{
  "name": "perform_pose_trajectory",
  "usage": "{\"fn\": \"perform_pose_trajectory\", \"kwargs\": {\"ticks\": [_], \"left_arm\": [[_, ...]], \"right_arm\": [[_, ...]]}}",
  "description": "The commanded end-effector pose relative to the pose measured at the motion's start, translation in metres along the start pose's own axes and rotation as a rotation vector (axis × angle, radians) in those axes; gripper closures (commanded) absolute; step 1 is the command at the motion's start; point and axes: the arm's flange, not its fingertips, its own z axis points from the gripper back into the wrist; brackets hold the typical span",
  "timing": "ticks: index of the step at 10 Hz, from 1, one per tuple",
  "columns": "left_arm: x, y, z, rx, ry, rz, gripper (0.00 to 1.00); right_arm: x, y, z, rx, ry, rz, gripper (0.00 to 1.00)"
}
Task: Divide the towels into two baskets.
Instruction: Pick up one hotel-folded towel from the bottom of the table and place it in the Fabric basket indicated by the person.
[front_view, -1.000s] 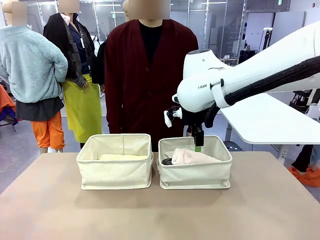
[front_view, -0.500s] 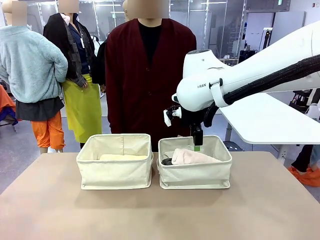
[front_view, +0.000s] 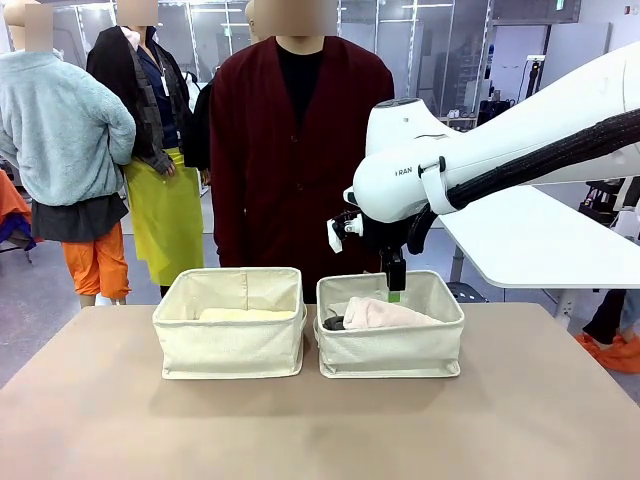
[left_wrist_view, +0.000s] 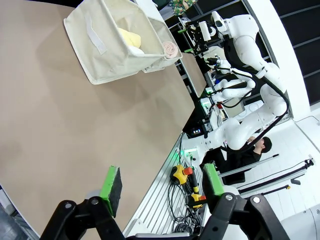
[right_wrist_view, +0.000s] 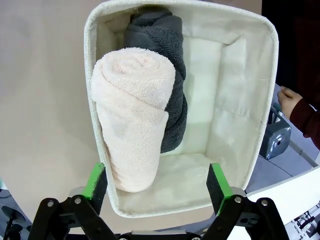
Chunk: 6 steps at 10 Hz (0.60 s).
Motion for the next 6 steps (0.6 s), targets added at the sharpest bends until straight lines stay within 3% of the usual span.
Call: {"fn": "perform_pose_trajectory", "kwargs": {"ticks": [1,5,6], "left_arm": [[-0.001,-0.006,0.002,0.002,0.006,0.02,0.18],[-0.001,-0.006,0.002,0.002,0.006,0.02,0.18],[-0.001,-0.006,0.002,0.002,0.006,0.02,0.18]], "right_arm": [[0.0,0.0,0.0,0.0,0.0,0.0,0.0],[-0.093,0.067,0.044,0.145,-0.038,-0.125,0.0],[-0.124,0.08,0.048,0.177,-0.118,-0.188,0.0]]}}
